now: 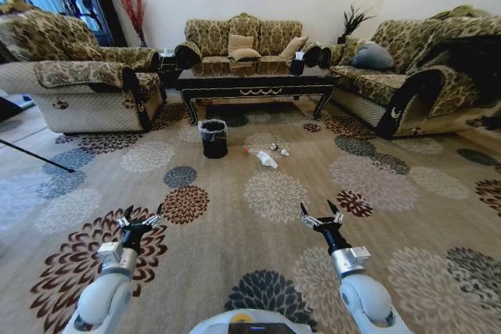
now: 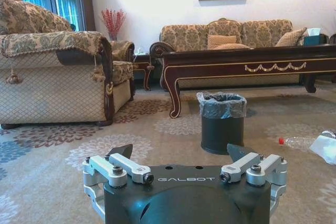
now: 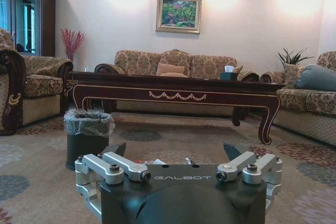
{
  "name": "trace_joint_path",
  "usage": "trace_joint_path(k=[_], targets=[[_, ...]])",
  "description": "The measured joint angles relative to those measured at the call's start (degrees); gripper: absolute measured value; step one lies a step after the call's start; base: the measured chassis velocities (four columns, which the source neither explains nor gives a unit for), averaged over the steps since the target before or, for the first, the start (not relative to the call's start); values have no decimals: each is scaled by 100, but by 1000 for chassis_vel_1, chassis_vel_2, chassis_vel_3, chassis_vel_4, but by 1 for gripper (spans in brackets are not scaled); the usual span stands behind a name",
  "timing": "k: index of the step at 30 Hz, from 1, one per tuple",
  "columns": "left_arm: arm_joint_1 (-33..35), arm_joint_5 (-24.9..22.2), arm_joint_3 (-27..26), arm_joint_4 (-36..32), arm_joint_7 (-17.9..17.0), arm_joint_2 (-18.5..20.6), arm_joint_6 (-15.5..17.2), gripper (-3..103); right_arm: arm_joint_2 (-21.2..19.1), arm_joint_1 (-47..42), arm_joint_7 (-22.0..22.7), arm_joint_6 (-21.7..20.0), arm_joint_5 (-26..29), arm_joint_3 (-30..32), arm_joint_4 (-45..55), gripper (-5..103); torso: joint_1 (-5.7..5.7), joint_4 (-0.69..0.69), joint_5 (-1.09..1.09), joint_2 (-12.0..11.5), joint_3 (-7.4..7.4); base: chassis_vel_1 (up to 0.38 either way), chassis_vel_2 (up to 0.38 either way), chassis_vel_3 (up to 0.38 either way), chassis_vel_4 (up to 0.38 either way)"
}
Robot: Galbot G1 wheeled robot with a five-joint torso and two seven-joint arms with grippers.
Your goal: Move to the front of the table and pick up the trash from the floor, then place it into the trash bin.
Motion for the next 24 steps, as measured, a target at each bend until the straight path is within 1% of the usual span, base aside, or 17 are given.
trace_joint_path(k=[6, 11, 18, 24], targets=[[-15, 2, -4, -32, 0, 48, 0, 100, 33, -28, -30, -1, 6, -3, 2, 100, 0, 0, 0, 0, 4, -96, 88, 94, -80], [-18, 2, 5, -94, -1, 34, -2, 100, 30, -30, -34, 0, 44, -2, 2, 100, 0, -1, 0, 0, 6, -123, 139, 113, -149], [40, 4, 46, -187, 61, 10, -47, 100, -10, -15, -20, -30, 165, 5, 11, 100, 2, -1, 0, 0, 10, -166, 189, 180, -179], [77, -1, 39, -223, 105, 14, -71, 100, -21, -1, 12, -135, 410, -8, 42, 100, 2, 0, 1, 0, 12, -197, 193, 195, -207]])
